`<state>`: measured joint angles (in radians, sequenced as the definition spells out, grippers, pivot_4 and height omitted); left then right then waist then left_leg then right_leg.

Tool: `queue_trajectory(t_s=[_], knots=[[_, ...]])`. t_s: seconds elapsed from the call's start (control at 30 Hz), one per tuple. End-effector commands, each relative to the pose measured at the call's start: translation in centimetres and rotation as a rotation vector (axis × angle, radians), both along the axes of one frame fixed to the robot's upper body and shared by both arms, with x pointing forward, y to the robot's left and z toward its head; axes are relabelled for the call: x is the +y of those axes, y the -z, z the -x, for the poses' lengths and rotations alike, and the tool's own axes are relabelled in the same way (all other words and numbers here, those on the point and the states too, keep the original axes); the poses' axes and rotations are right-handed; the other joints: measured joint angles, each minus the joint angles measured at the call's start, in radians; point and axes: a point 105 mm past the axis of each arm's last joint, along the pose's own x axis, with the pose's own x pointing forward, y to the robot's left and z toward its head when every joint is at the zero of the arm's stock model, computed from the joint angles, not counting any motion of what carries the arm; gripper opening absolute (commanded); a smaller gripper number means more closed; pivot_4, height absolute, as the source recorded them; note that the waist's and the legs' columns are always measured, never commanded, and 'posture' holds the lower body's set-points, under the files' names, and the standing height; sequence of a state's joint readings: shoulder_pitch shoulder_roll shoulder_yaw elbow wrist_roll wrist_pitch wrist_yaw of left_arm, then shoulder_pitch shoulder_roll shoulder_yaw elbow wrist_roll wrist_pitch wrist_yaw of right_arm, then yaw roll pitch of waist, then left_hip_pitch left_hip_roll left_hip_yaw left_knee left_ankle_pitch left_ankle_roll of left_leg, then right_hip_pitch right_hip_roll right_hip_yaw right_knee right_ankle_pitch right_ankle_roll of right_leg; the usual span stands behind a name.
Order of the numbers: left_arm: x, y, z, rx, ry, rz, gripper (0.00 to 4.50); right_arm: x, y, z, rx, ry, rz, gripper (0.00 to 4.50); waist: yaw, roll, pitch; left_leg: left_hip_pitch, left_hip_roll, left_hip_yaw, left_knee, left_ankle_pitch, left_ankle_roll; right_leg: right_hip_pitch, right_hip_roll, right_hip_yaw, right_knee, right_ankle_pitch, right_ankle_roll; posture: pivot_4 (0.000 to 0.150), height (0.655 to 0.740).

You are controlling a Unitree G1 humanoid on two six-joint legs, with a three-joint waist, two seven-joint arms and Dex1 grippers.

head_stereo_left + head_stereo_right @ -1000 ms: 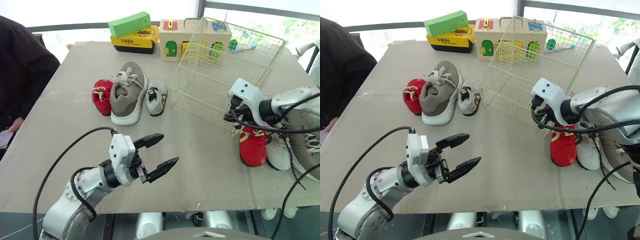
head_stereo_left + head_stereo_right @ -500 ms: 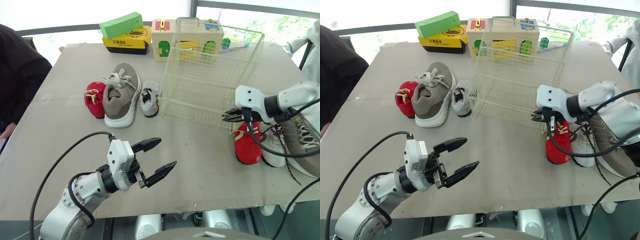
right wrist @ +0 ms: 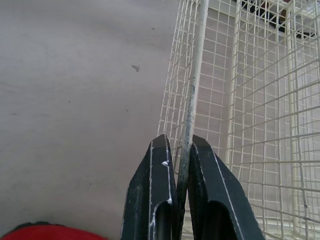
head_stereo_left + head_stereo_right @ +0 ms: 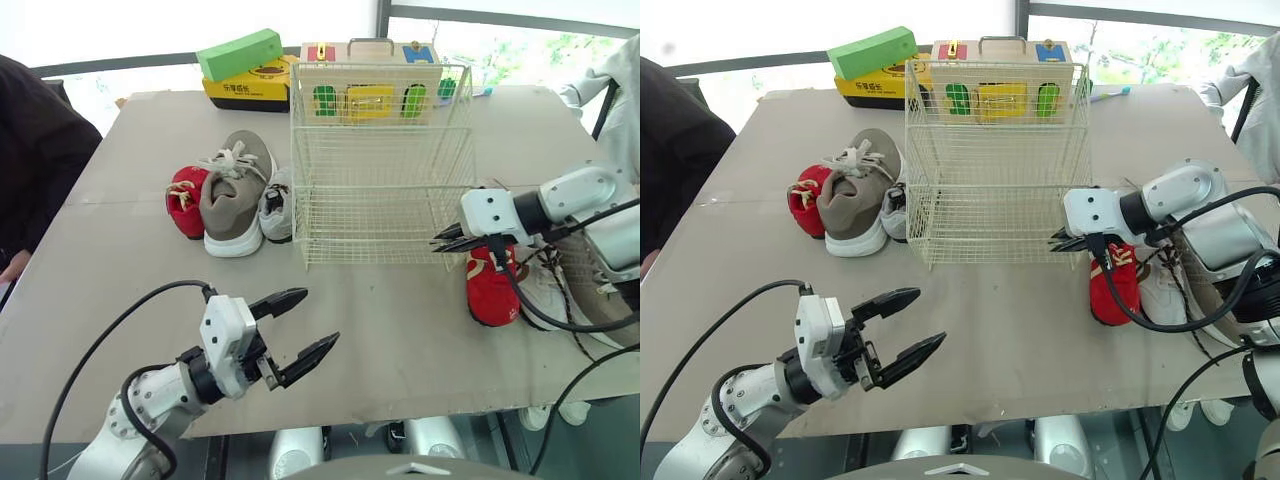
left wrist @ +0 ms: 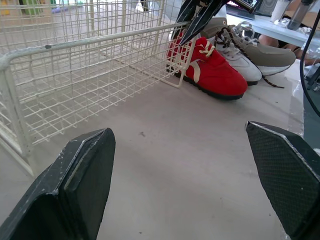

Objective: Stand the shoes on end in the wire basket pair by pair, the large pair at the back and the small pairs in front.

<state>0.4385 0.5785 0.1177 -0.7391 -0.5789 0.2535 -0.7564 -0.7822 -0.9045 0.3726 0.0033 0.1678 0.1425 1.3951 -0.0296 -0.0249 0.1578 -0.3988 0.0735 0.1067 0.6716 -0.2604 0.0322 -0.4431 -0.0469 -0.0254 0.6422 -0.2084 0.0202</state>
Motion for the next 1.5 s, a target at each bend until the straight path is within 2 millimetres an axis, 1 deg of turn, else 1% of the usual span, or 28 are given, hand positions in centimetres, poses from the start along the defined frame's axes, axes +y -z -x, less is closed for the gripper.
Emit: queue_trajectory(t_s=[0.03, 0.1, 0.23, 0.33, 0.4, 0.5, 0.53, 0.6, 0.63, 0.67, 0.77, 0.83, 0.9, 0.97, 1.03, 1.1, 1.17, 1.2, 1.27, 1.3, 1.37, 1.4, 1.47, 1.5], knots=[[0.0, -1.1, 0.5, -0.069, 0.002, -0.005, 4.50, 0.0, 0.0, 0.8, 0.007, -0.033, 0.021, 0.09, 0.000, 0.000, 0.000, 0.000, 0.000, 0.000, 0.000, 0.000, 0.000, 0.000, 0.000, 0.000, 0.000, 0.000, 0.000, 0.150, 0.7400], [0.2, -0.9, 0.5, -0.069, -0.006, -0.006, 4.50, -0.2, 0.1, 1.1, 0.025, -0.009, 0.016, 0.09, 0.003, 0.000, 0.000, 0.000, 0.000, 0.000, 0.000, 0.000, 0.000, 0.000, 0.000, 0.000, 0.000, 0.002, -0.003, 0.150, 0.7400], [0.6, -0.6, 0.5, -0.069, -0.025, -0.003, 4.50, -0.2, -0.1, 1.6, 0.029, 0.020, -0.006, 0.09, 0.016, 0.000, 0.000, -0.001, 0.000, 0.000, -0.001, 0.000, 0.000, -0.001, -0.001, 0.000, 0.000, 0.002, -0.004, 0.150, 0.7400], [1.0, -0.3, 0.3, -0.067, -0.031, -0.002, 4.50, -0.1, -0.3, 1.5, -0.019, 0.020, -0.027, 0.09, 0.018, 0.000, 0.000, -0.001, 0.000, 0.000, -0.001, 0.000, 0.000, -0.001, -0.001, -0.001, 0.000, 0.002, -0.004, 0.150, 0.7400], [1.3, -0.1, 0.2, -0.065, -0.030, -0.004, 4.50, 0.1, -1.0, 1.8, 0.007, -0.003, -0.072, 0.09, 0.018, 0.000, 0.000, -0.001, 0.000, 0.000, -0.001, 0.000, 0.000, -0.001, 0.000, -0.001, 0.000, 0.002, -0.003, 0.150, 0.7400], [1.5, 0.1, 0.1, -0.066, -0.029, -0.004, 4.50, 0.3, -2.0, 2.0, -0.003, -0.017, -0.119, 0.94, 0.017, 0.000, 0.000, -0.001, 0.000, 0.000, -0.001, 0.000, 0.000, -0.001, 0.000, -0.001, 0.000, 0.001, -0.002, 0.150, 0.7400], [1.6, 0.2, 0.1, -0.067, -0.030, -0.002, 4.50, 0.4, -2.3, 2.1, -0.010, -0.019, -0.134, 1.32, 0.017, 0.000, 0.000, -0.001, 0.000, 0.000, -0.001, 0.000, 0.000, -0.001, 0.000, -0.001, 0.000, 0.001, -0.002, 0.150, 0.7400], [1.7, 0.2, 0.1, -0.068, -0.032, 0.004, 4.50, 0.4, -2.7, 2.4, -0.010, -0.017, -0.162, 2.36, 0.018, 0.000, 0.000, -0.002, 0.000, 0.000, -0.001, 0.000, 0.000, -0.001, 0.000, -0.001, 0.000, 0.002, -0.003, 0.150, 0.7400], [1.7, 0.2, 0.1, -0.067, -0.036, 0.008, 4.50, 0.3, -2.9, 2.7, -0.010, -0.020, -0.176, 2.66, 0.019, 0.000, 0.000, -0.002, 0.000, 0.000, -0.001, 0.000, 0.000, -0.001, 0.000, -0.001, 0.000, 0.002, -0.003, 0.150, 0.7400], [1.8, 0.2, 0.0, -0.066, -0.048, 0.018, 4.50, 0.3, -3.2, 3.0, -0.015, -0.016, -0.203, 3.23, 0.020, 0.000, 0.000, -0.002, 0.000, 0.000, -0.001, 0.000, 0.000, -0.001, -0.001, -0.001, 0.000, 0.002, -0.003, 0.150, 0.7400], [2.4, -0.3, -0.4, -0.067, -0.110, 0.066, 4.50, 0.5, -4.5, 3.7, -0.036, 0.001, -0.309, 4.42, 0.021, 0.000, 0.000, -0.002, 0.000, 0.000, -0.001, 0.000, 0.000, -0.001, -0.001, -0.001, 0.000, 0.002, -0.003, 0.150, 0.7400], [3.2, -0.5, -1.2, -0.058, -0.199, 0.083, 4.50, 0.8, -5.5, 4.4, -0.064, -0.011, -0.408, 4.42, 0.021, 0.000, 0.000, -0.002, 0.000, 0.000, -0.001, 0.000, 0.000, -0.001, -0.001, -0.001, 0.000, 0.001, -0.003, 0.150, 0.7400], [5.1, -1.3, -2.8, -0.091, -0.391, 0.110, 4.50, 1.8, -7.3, 6.0, -0.097, -0.058, -0.601, 4.42, 0.020, 0.000, 0.000, -0.002, 0.000, -0.001, -0.001, 0.000, 0.000, -0.001, -0.001, -0.001, 0.000, 0.000, 0.000, 0.150, 0.7400], [6.7, -2.3, -3.8, -0.116, -0.537, 0.132, 4.50, 2.5, -8.1, 7.5, -0.068, -0.089, -0.736, 4.42, 0.021, 0.000, 0.000, -0.002, 0.000, -0.002, -0.001, 0.000, 0.000, 0.000, 0.000, -0.001, 0.000, 0.000, 0.000, 0.150, 0.7400], [8.8, -3.5, -5.1, -0.125, -0.705, 0.162, 4.50, 3.1, -8.0, 8.8, -0.021, -0.103, -0.808, 4.42, 0.022, 0.000, 0.000, -0.001, 0.000, -0.004, -0.001, 0.000, 0.000, 0.000, 0.000, -0.002, 0.001, 0.001, 0.000, 0.150, 0.7400], [10.4, -4.4, -6.4, -0.121, -0.816, 0.120, 4.50, 3.5, -7.4, 9.5, 0.007, -0.099, -0.838, 4.42, 0.025, -0.001, 0.000, -0.001, 0.000, -0.005, -0.001, 0.000, 0.000, 0.002, 0.000, -0.003, 0.001, 0.004, -0.001, 0.150, 0.7400], [10.9, -6.1, -7.8, -0.154, -0.849, 0.042, 4.50, 3.8, -6.9, 9.7, 0.024, -0.073, -0.849, 4.42, 0.029, -0.002, 0.000, 0.000, 0.000, -0.005, 0.000, 0.000, 0.000, 0.003, 0.000, -0.004, 0.001, 0.004, -0.001, 0.150, 0.7400], [10.4, -6.5, -8.5, -0.149, -0.816, -0.005, 4.50, 4.0, -6.5, 9.9, 0.036, -0.067, -0.849, 4.42, 0.031, -0.002, 0.000, 0.000, -0.001, -0.006, 0.000, 0.000, 0.000, 0.003, 0.000, -0.004, 0.001, 0.002, -0.003, 0.150, 0.7400], [10.1, -7.0, -10.2, -0.109, -0.814, -0.030, 4.50, 4.3, -5.9, 10.0, 0.046, -0.061, -0.837, 4.42, 0.033, -0.002, 0.000, 0.001, -0.001, -0.005, 0.001, 0.000, 0.000, 0.004, 0.000, -0.004, 0.001, 0.002, -0.003, 0.150, 0.7400], [9.9, -7.0, -10.9, -0.078, -0.813, -0.034, 4.50, 4.4, -5.8, 10.1, 0.051, -0.060, -0.835, 4.42, 0.034, -0.002, 0.000, 0.001, -0.002, -0.005, 0.001, 0.000, 0.000, 0.006, 0.000, -0.004, 0.001, 0.002, -0.003, 0.150, 0.7400], [9.7, -6.4, -12.1, -0.024, -0.804, -0.082, 4.50, 4.6, -5.8, 10.0, 0.050, -0.053, -0.840, 4.42, 0.034, -0.002, 0.000, 0.002, -0.002, -0.005, 0.001, 0.000, 0.000, 0.006, 0.000, -0.004, 0.000, 0.002, -0.003, 0.150, 0.7400], [10.1, -5.5, -13.1, 0.027, -0.848, -0.094, 4.50, 4.5, -5.7, 10.0, 0.049, -0.044, -0.837, 4.42, 0.033, -0.002, 0.000, 0.002, -0.002, -0.005, 0.001, 0.000, 0.000, 0.006, 0.000, -0.004, 0.000, 0.002, -0.003, 0.150, 0.7400], [10.7, -4.3, -14.1, 0.096, -0.907, -0.113, 4.50, 4.6, -5.5, 9.9, 0.044, -0.032, -0.829, 4.42, 0.032, -0.002, 0.000, 0.002, -0.002, -0.005, 0.000, 0.000, 0.000, 0.006, 0.000, -0.004, 0.000, 0.002, -0.003, 0.150, 0.7400], [10.6, -3.1, -14.7, 0.132, -0.927, -0.139, 4.24, 4.5, -5.3, 10.0, 0.043, -0.024, -0.823, 4.50, 0.033, -0.002, 0.000, 0.002, -0.002, -0.005, 0.000, 0.000, 0.000, 0.006, 0.001, -0.004, 0.000, 0.003, -0.002, 0.150, 0.7400]])
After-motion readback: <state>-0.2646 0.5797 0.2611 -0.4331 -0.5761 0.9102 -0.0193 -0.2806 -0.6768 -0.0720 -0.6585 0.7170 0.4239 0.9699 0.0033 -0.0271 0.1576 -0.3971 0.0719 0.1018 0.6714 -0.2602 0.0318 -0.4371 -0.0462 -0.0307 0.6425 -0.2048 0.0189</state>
